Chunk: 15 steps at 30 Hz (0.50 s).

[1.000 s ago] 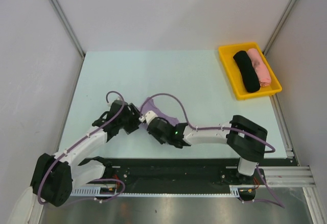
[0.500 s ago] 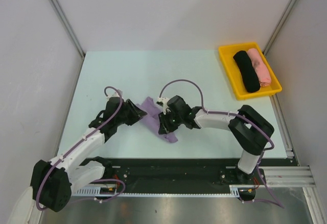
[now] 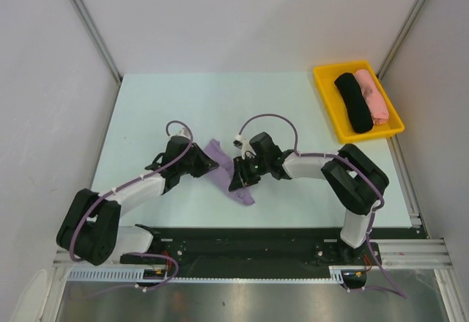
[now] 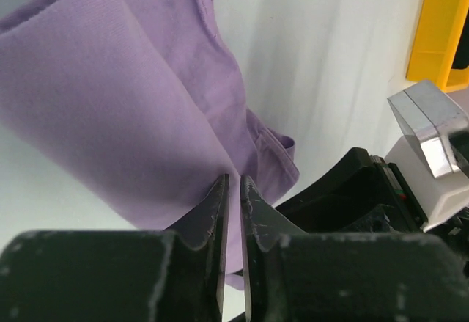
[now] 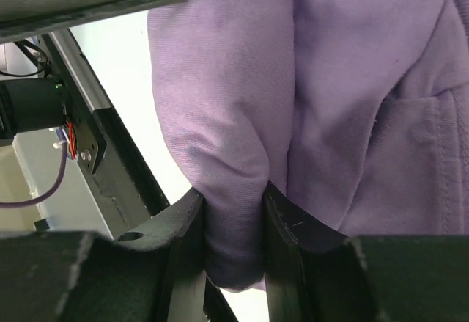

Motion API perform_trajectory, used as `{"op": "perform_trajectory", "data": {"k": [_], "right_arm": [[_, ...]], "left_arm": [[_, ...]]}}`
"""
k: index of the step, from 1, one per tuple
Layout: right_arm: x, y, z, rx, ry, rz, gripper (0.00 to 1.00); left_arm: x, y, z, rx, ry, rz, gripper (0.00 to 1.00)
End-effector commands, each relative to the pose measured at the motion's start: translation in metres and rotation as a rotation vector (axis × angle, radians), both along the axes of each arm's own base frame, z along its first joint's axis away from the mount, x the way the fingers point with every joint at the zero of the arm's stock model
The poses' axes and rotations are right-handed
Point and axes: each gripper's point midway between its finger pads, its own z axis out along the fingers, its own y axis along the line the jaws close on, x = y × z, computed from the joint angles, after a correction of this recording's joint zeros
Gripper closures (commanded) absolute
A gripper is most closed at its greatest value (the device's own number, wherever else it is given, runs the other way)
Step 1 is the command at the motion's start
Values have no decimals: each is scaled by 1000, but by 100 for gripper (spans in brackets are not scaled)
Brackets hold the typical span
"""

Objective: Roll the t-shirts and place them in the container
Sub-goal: Roll the T-shirt to the center of the board.

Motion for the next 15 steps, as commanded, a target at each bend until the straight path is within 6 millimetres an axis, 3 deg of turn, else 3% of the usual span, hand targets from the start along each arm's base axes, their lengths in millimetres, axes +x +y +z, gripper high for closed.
{"op": "perform_trajectory", "data": {"k": [1, 4, 9, 11, 15], "right_arm": [[-3, -7, -9, -24, 35, -20, 64], [3, -12, -6, -51, -5, -49, 54], [16, -24, 18, -112, -155, -115, 34], [23, -29, 25, -176, -269, -166, 27], [25, -35, 61, -283, -563, -221, 23]], "left_arm": [[13, -15, 1, -23, -39, -42, 87], [16, -20, -9, -19, -18, -52, 90], [15, -25, -25, -7, 21, -62, 92], [15, -27, -31, -3, 38, -69, 92], [15, -29, -39, 10, 61, -79, 93]]}}
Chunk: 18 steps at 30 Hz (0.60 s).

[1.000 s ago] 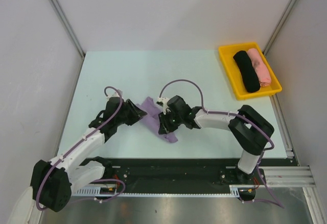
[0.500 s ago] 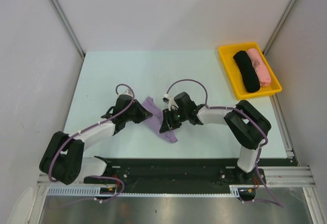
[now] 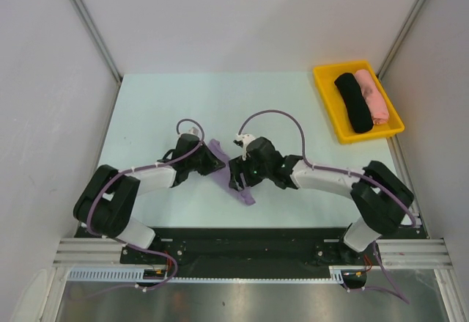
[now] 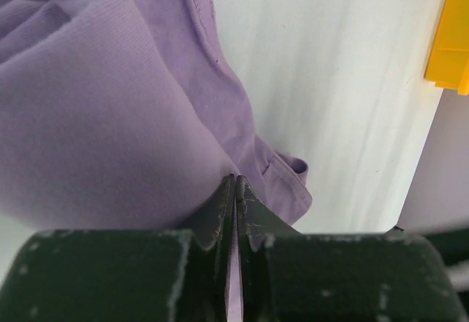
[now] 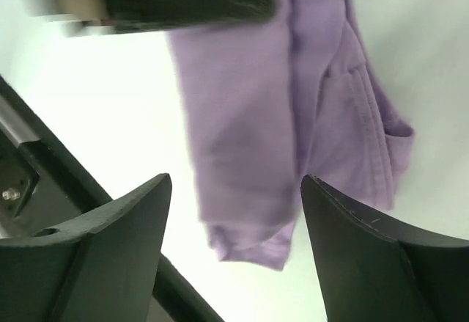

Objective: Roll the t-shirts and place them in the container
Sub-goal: Roll the T-shirt to the center of the board.

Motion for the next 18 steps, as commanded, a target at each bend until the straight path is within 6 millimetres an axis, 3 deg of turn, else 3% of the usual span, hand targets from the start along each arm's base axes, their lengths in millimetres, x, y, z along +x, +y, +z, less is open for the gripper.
{"op": "perform_trajectory", "data": {"k": [1, 2, 9, 13, 18], "right_arm": [[17, -16, 41, -161, -367, -101, 23], [5, -6, 45, -164, -405, -64, 22], [-6, 16, 40, -331, -608, 24, 24], [-8, 26, 17, -468, -682, 73, 23], [-7, 25, -6, -566, -691, 113, 26]], "left_arm": [[-3, -8, -7, 14, 27, -40, 93], [-3, -8, -10, 19, 35, -39, 93], [0, -11, -15, 30, 57, -48, 93], [1, -11, -15, 32, 61, -48, 93], [2, -12, -13, 30, 59, -51, 92]]}}
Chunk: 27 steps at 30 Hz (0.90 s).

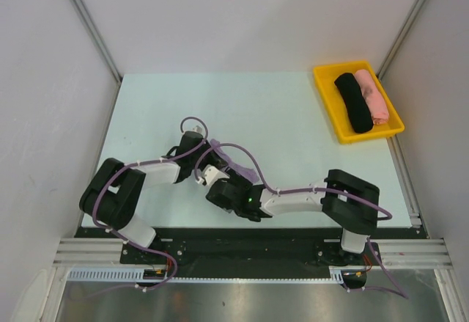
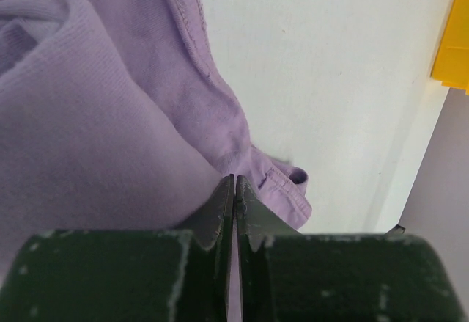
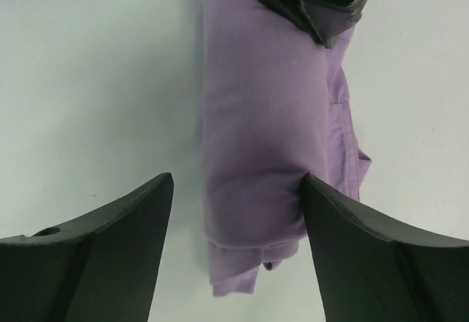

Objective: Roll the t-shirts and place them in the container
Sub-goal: Roll the T-shirt to the center of the board.

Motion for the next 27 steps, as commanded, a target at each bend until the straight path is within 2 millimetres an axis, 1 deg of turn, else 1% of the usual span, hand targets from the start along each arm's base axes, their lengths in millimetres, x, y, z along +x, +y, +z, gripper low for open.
{"op": "perform_trajectory", "data": {"k": [1, 2, 4, 5, 6, 7, 8, 9, 10, 11, 12, 13, 14, 15, 16, 17, 19, 20, 21, 22, 23, 24, 25, 27], "right_arm": [[16, -3, 1, -67, -73, -35, 28], [14, -4, -4, -68, -48, -36, 30], [19, -10, -8, -66, -18, -61, 34], [17, -12, -10, -59, 19, -58, 36], [18, -12, -11, -42, 45, -65, 37], [23, -17, -12, -35, 70, -82, 39], [19, -14, -15, -11, 120, -58, 41], [19, -13, -12, 17, 147, -54, 41], [23, -15, -12, 43, 178, -60, 43], [16, -10, -15, 71, 245, -19, 44], [17, -9, -12, 100, 275, -14, 45], [16, -8, -12, 121, 310, -9, 46], [15, -8, -14, 152, 373, 9, 47], [14, -9, -15, 167, 403, 17, 48], [15, -9, -17, 180, 428, 13, 48], [13, -8, -18, 213, 493, 32, 49], [12, -8, -22, 248, 557, 38, 50], [12, -8, -22, 279, 604, 50, 51], [11, -8, -24, 292, 632, 52, 51], [7, -5, -25, 316, 677, 64, 52], [8, -5, -26, 329, 695, 63, 52], [11, -8, -28, 340, 711, 52, 52], [8, -6, -29, 355, 743, 66, 52], [10, -7, -31, 373, 772, 54, 53]], "left_arm": [[-6, -2, -4, 25, 27, -37, 91], [-6, -3, -2, 24, 24, -39, 89], [0, -3, 13, 17, -10, -44, 77], [2, -3, 18, 15, -24, -43, 71], [5, -4, 27, 13, -40, -47, 60], [10, -2, 39, 5, -68, -40, 56], [12, 0, 45, 4, -81, -36, 52], [16, 2, 53, 5, -93, -31, 46], [21, 8, 62, 2, -109, -16, 44], [24, 11, 74, -5, -137, -8, 42], [30, 18, 84, -8, -162, 12, 41], [30, 24, 86, 1, -154, 25, 39], [31, 29, 99, -9, -181, 37, 39], [33, 38, 102, -1, -185, 59, 39], [33, 42, 105, 2, -192, 69, 39], [32, 45, 109, 4, -199, 74, 39], [27, 50, 113, 11, -211, 83, 42], [23, 51, 109, 11, -209, 81, 44], [20, 50, 113, -9, -217, 81, 48], [16, 49, 110, -20, -214, 76, 50], [12, 48, 103, -30, -203, 73, 53], [7, 45, 101, -43, -193, 65, 58], [5, 43, 98, -45, -189, 59, 59], [-2, 37, 89, -40, -176, 39, 60]]}}
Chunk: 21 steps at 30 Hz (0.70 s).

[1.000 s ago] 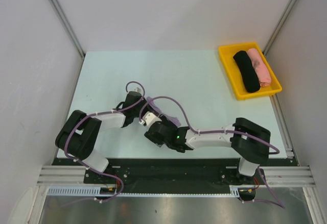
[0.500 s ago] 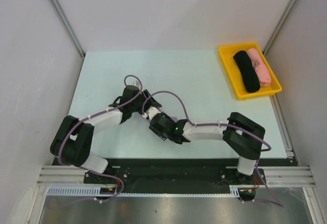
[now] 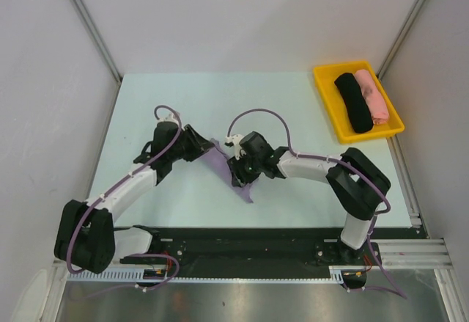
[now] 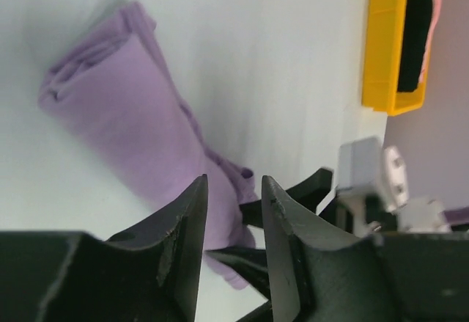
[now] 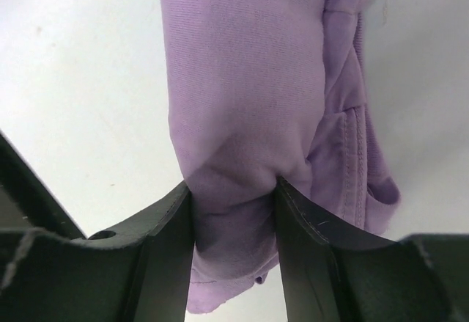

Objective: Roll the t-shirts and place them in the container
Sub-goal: Roll the T-shirt to the center of the board.

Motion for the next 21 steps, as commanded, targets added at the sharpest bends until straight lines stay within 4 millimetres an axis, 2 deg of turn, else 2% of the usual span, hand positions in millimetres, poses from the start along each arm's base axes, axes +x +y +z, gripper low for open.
{"op": "perform_trajectory", "data": {"k": [1, 3, 7, 9, 10, 13, 14, 17, 18, 21], "right_arm": [[-26, 11, -14, 88, 190, 62, 52], [-23, 10, -15, 98, 214, 44, 53], [-23, 9, -14, 134, 266, 36, 53], [-22, 8, -13, 145, 285, 24, 53], [-22, 8, -13, 147, 293, 23, 53], [-16, 4, -8, 134, 269, -17, 46], [-15, 3, -5, 133, 261, -26, 39], [-6, 1, 13, 153, 215, -67, 25], [-1, 0, 28, 179, 184, -78, 23], [13, -7, 56, 238, 139, -131, 13]], "left_arm": [[-18, -13, -21, -5, 50, -50, 61], [-17, -21, -23, -18, 39, -64, 62], [-15, -29, -43, -4, 84, -70, 65], [-11, -31, -47, 6, 93, -66, 65], [-10, -29, -59, 30, 123, -55, 66], [-2, -31, -64, 64, 152, -40, 66], [-1, -32, -72, 79, 175, -43, 67], [4, -34, -79, 97, 192, -43, 67], [0, -33, -84, 107, 217, -46, 67], [1, -32, -85, 115, 224, -40, 67]]}}
